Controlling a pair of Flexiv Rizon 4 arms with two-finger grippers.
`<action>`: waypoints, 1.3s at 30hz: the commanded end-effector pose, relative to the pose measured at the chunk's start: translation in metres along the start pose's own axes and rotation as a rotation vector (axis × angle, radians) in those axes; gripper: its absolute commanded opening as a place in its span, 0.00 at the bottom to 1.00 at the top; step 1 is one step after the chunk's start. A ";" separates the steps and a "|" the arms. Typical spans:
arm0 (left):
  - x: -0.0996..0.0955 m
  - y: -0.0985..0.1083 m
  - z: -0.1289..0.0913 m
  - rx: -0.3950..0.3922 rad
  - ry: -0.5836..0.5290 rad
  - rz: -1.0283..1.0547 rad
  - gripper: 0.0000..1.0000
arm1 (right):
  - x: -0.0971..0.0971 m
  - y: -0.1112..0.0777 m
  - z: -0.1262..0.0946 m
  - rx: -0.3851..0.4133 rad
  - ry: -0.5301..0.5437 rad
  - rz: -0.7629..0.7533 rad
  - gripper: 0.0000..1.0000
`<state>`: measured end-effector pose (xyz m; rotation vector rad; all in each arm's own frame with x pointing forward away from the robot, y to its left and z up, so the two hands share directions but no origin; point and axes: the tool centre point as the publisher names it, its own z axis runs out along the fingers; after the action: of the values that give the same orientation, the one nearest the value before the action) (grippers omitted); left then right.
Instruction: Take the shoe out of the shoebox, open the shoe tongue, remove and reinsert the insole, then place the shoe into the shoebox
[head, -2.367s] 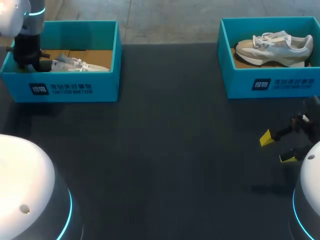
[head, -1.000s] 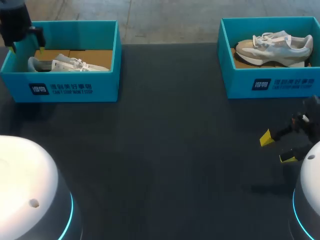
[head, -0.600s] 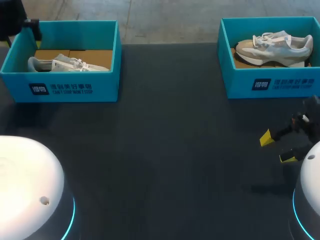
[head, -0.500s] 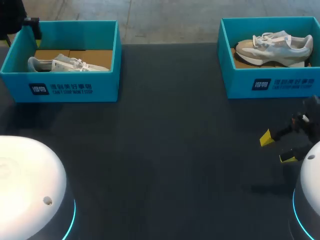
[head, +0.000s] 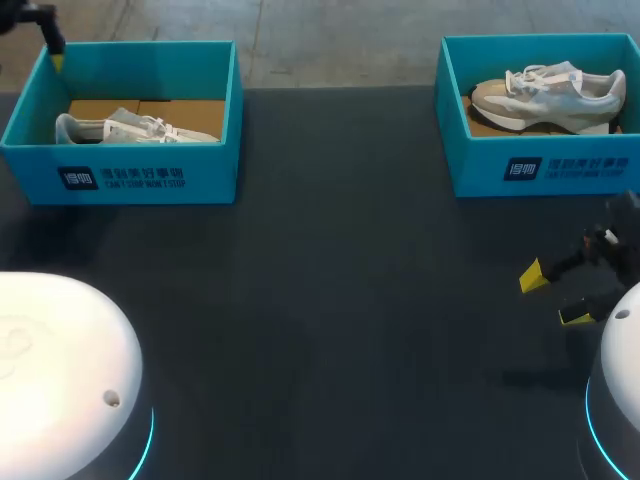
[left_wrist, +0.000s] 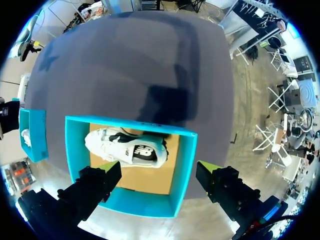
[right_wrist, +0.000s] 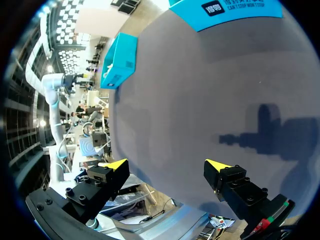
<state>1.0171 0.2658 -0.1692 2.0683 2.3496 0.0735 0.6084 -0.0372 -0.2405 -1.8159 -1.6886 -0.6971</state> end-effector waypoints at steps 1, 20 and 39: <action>0.003 -0.008 -0.001 -0.004 0.006 0.003 1.00 | 0.001 -0.001 0.000 -0.001 -0.003 0.002 1.00; 0.003 -0.008 -0.001 -0.004 0.006 0.003 1.00 | 0.012 0.006 -0.005 -0.005 -0.038 -0.044 1.00; 0.003 -0.008 -0.001 -0.004 0.006 0.003 1.00 | 0.032 0.098 -0.040 -0.006 -0.446 -0.214 1.00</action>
<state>1.0099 0.2681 -0.1685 2.0733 2.3479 0.0783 0.6830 -0.0505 -0.1993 -1.9111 -2.1599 -0.5356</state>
